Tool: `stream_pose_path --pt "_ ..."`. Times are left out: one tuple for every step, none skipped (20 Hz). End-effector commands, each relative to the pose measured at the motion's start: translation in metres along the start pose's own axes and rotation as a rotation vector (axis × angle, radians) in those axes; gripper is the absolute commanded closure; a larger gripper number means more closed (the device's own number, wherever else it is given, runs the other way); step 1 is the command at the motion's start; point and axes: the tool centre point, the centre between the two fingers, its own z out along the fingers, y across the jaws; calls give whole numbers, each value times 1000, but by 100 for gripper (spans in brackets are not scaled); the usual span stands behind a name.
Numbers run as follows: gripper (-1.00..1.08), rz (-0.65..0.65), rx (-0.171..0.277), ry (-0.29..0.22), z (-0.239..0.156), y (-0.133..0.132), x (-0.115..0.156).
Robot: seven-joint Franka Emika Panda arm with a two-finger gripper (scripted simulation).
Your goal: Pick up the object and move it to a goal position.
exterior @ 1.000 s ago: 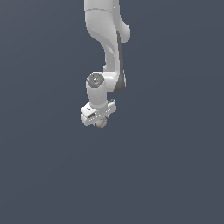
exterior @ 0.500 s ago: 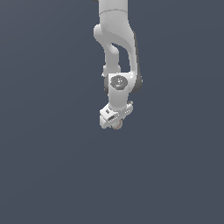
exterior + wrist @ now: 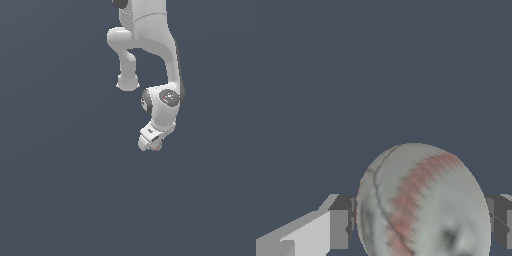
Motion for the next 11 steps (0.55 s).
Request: stream_pose_path --pt "108 2 -1 1 -1 -13 15" --pt "108 2 -1 1 -1 -17 20" --pt "108 2 -1 1 -1 -21 24" --pt "108 2 -1 1 -1 -24 28" --pt "108 2 -1 1 -1 -27 31" --pt "108 2 -1 1 -1 -29 33" --pt "108 2 -1 1 -1 -30 35" --pt "108 2 -1 1 -1 -31 36" --pt "108 2 -1 1 -1 -32 37" --pt "108 2 -1 1 -1 -33 38" --pt "108 2 -1 1 -1 -33 38"
